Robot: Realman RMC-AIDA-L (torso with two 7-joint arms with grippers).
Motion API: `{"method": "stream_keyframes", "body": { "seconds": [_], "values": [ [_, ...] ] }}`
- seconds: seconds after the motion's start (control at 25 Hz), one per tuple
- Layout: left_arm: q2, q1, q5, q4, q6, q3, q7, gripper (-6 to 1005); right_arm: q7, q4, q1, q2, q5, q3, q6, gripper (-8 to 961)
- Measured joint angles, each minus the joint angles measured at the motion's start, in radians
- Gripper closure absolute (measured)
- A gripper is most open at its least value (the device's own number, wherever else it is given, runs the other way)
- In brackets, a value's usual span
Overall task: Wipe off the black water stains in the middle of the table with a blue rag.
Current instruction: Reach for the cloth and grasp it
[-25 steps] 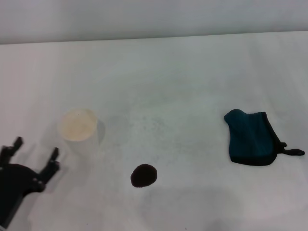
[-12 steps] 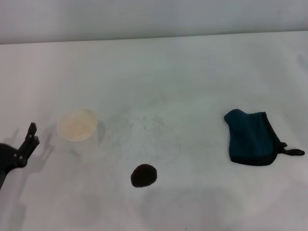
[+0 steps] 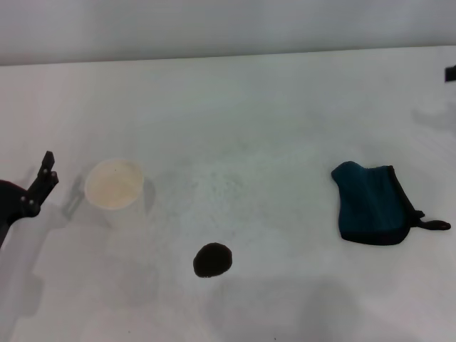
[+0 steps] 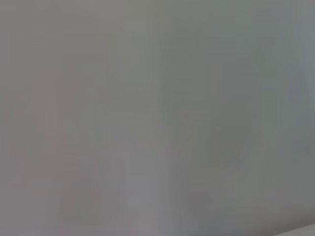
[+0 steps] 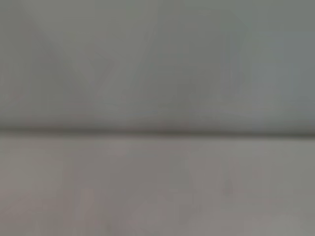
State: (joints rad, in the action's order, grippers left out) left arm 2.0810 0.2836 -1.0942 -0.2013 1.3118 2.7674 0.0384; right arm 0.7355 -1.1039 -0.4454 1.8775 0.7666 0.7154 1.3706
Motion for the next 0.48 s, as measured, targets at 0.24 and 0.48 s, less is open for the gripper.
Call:
{"method": "stream_keyframes", "body": {
  "seconds": [0.24, 0.48],
  "values": [
    [-0.002, 0.028, -0.002, 0.010, 0.003, 0.000, 0.000, 119, -0.083, -0.157, -0.102, 0.097, -0.306, 0.031, 0.195, 88],
    [-0.002, 0.056, -0.008, 0.012, 0.005, -0.001, 0.001, 117, -0.194, -0.159, -0.138, 0.130, -0.402, 0.253, 0.203, 88]
  ]
}}
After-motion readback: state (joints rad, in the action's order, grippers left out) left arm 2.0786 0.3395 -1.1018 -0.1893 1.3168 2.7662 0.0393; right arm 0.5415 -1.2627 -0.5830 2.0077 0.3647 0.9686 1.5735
